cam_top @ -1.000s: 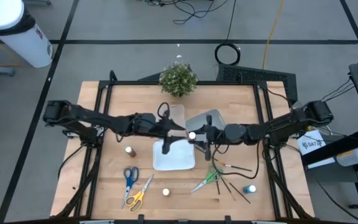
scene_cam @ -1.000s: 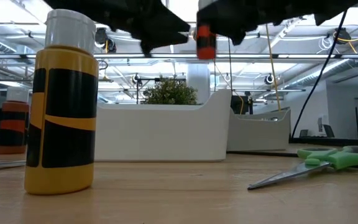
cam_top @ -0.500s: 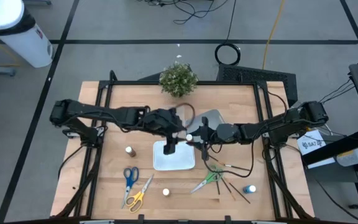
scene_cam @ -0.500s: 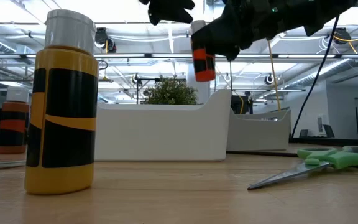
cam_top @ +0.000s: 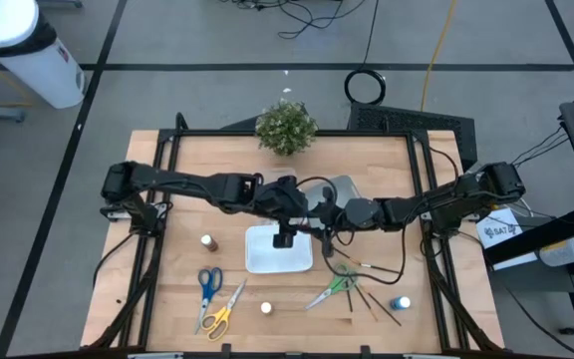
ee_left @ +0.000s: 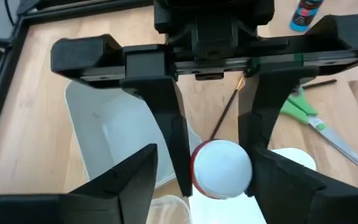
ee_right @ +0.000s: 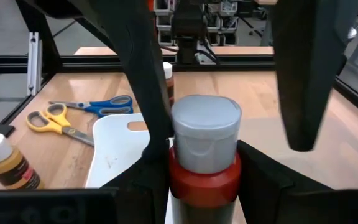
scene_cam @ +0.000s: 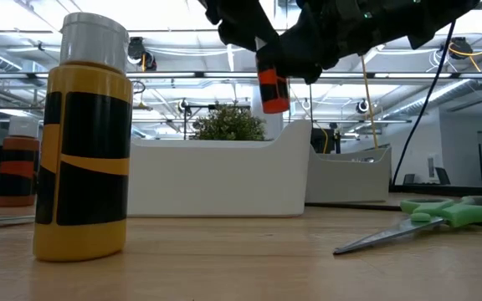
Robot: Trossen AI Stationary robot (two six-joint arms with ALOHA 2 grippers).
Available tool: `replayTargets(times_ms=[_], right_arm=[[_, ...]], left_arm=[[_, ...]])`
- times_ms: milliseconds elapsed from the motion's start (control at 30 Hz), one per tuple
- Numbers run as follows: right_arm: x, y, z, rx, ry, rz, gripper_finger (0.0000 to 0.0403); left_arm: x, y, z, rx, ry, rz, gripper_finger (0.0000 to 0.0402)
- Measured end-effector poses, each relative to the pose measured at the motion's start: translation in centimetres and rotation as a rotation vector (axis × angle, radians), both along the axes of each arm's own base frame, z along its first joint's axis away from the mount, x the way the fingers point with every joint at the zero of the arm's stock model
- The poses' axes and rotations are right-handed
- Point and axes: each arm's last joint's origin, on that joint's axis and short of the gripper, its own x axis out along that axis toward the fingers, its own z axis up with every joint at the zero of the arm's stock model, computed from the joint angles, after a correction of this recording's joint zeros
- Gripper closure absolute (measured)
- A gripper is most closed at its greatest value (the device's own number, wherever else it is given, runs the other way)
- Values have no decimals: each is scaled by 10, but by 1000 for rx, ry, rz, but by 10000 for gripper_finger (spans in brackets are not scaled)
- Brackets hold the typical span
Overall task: Pick & Place Paint Supplies
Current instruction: Put the orange paint bottle into the transparent bin
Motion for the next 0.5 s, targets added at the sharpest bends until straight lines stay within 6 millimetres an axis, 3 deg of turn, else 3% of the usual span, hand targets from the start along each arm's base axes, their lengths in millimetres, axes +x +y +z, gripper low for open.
replayTargets(times_ms=[500], right_arm=[[0,0,0,1,-3,4,269]], left_arm=[[-1,-1,-2,-31,25,-43,277]])
